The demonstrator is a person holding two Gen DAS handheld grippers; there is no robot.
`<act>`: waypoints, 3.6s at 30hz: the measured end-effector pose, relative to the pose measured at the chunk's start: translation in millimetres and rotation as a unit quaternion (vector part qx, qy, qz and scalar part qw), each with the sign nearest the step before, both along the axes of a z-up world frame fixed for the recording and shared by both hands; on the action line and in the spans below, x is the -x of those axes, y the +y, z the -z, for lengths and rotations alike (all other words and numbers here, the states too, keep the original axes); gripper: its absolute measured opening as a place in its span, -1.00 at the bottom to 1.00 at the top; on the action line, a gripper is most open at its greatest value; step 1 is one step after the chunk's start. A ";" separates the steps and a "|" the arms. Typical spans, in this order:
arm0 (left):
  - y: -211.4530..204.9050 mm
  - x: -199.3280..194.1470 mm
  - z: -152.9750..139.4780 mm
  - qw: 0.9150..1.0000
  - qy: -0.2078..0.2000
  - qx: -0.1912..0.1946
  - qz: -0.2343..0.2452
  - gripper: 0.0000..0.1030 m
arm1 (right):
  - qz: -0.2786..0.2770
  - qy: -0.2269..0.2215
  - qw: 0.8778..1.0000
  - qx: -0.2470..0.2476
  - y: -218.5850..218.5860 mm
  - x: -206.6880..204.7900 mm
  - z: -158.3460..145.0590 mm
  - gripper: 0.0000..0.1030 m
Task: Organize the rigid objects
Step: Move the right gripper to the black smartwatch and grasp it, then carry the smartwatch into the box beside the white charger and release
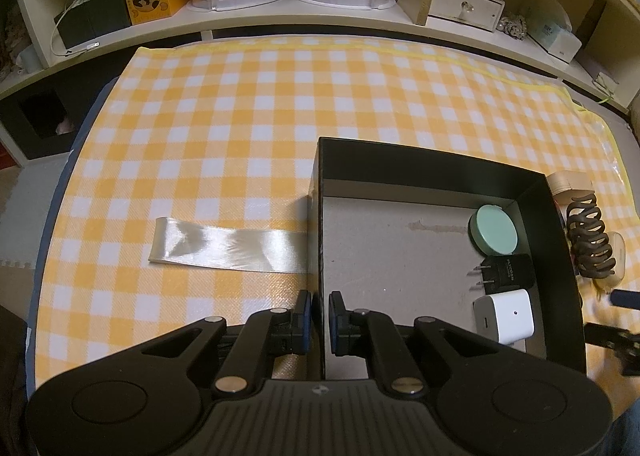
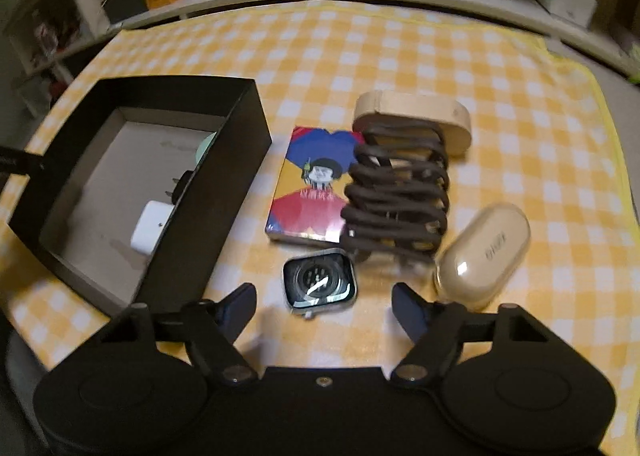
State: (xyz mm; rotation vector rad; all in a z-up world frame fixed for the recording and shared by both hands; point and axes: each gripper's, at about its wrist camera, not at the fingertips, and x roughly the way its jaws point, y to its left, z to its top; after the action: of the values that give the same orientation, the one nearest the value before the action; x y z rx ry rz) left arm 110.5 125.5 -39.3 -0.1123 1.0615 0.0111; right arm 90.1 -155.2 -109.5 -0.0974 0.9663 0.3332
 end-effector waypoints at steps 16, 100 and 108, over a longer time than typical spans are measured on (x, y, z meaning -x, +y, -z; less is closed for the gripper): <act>-1.9 -1.0 0.6 1.000 0.000 -0.002 0.001 -0.80 | -0.034 0.018 0.998 0.041 16.4 -16.7 16.2 -0.09; -1.6 -4.0 1.8 1.000 0.001 -0.003 0.002 -0.80 | 0.131 0.000 0.989 -0.066 78.2 56.9 -83.9 0.89; -2.1 -3.8 2.0 1.000 0.000 -0.004 0.002 -0.81 | 0.128 -0.017 0.989 -0.079 67.2 59.2 -89.8 1.00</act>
State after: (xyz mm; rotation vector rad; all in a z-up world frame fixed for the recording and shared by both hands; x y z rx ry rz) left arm 114.2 123.4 -41.3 -0.1036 1.0623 0.0112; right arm 30.8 -88.0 -19.6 0.1635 0.9034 0.1701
